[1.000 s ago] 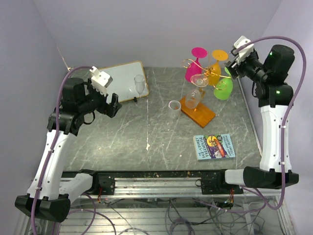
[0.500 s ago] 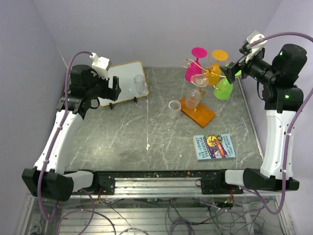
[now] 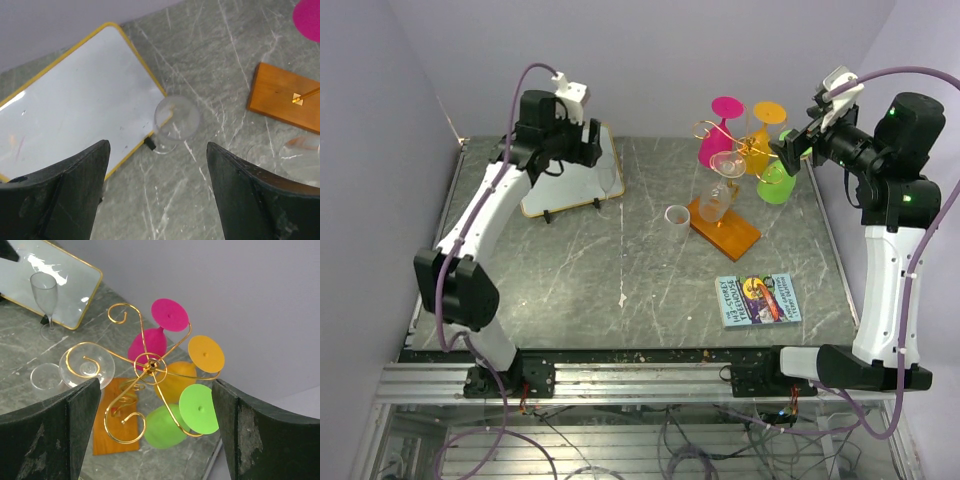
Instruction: Place the wine glass upside down on the wine glass rack
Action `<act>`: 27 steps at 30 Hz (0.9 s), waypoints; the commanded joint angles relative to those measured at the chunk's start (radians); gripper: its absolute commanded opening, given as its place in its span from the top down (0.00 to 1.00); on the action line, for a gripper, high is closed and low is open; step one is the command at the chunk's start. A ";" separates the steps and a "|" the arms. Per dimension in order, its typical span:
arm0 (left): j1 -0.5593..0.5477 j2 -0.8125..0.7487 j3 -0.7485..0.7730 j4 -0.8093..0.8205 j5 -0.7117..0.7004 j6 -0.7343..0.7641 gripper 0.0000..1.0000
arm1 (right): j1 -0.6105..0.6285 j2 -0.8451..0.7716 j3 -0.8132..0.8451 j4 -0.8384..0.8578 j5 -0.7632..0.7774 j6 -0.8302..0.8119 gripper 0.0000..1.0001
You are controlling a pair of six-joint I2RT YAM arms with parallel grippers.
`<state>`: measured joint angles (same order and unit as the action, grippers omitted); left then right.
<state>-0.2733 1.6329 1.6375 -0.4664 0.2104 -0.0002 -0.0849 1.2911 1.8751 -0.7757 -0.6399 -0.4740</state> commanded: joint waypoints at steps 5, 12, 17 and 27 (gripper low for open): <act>-0.059 0.192 0.221 -0.064 -0.057 0.024 0.26 | 0.000 -0.018 -0.019 -0.013 -0.013 -0.011 0.09; -0.064 0.276 0.284 -0.110 -0.070 0.049 0.40 | -0.001 -0.013 -0.030 -0.015 -0.028 -0.018 0.10; -0.064 0.295 0.282 -0.117 -0.104 0.061 0.42 | -0.002 -0.016 -0.032 -0.018 -0.029 -0.021 0.10; -0.076 0.339 0.306 -0.158 -0.101 0.068 0.50 | -0.006 -0.031 -0.051 -0.017 -0.016 -0.030 0.10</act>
<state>-0.3374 1.9511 1.9079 -0.5961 0.1291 0.0525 -0.0853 1.2778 1.8297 -0.7891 -0.6579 -0.4984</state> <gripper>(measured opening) 0.506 0.900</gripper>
